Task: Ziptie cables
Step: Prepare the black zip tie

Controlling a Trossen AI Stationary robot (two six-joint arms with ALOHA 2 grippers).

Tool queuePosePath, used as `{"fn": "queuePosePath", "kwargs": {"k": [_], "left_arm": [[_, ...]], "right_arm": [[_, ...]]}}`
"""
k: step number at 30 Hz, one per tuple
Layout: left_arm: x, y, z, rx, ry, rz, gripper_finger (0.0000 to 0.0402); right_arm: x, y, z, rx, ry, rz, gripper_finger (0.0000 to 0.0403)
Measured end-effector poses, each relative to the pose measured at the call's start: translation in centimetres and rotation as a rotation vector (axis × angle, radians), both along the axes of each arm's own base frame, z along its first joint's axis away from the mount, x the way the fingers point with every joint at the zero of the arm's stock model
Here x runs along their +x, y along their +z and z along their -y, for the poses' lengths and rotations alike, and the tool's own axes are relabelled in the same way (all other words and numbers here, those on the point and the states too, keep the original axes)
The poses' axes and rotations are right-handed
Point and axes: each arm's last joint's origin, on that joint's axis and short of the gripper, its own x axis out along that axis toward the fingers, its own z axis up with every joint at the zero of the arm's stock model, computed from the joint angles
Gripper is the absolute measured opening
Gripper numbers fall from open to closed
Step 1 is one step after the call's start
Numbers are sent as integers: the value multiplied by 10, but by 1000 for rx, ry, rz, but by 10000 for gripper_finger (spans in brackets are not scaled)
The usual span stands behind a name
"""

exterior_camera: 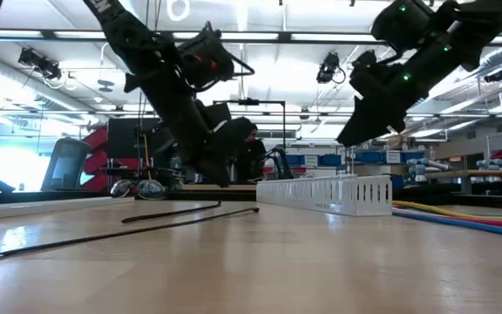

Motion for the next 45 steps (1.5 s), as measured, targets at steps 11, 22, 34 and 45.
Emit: {"fn": "queuePosePath", "kwargs": {"k": [11,22,34,45], "left_arm": [[2,-5,-17,-33,55,-63,39],[-3,-8,-24,-63,98,-88,39],[6,-25,-24,-111,68,-63,39],[7,-23,-24,-109,32,-76,39]], "right_arm": [[1,2,-3,4,17,22,138],[1,2,-3,4,18,22,139],[1,2,-4,8,24,21,139],[1,1,-4,8,35,16,138]]}}
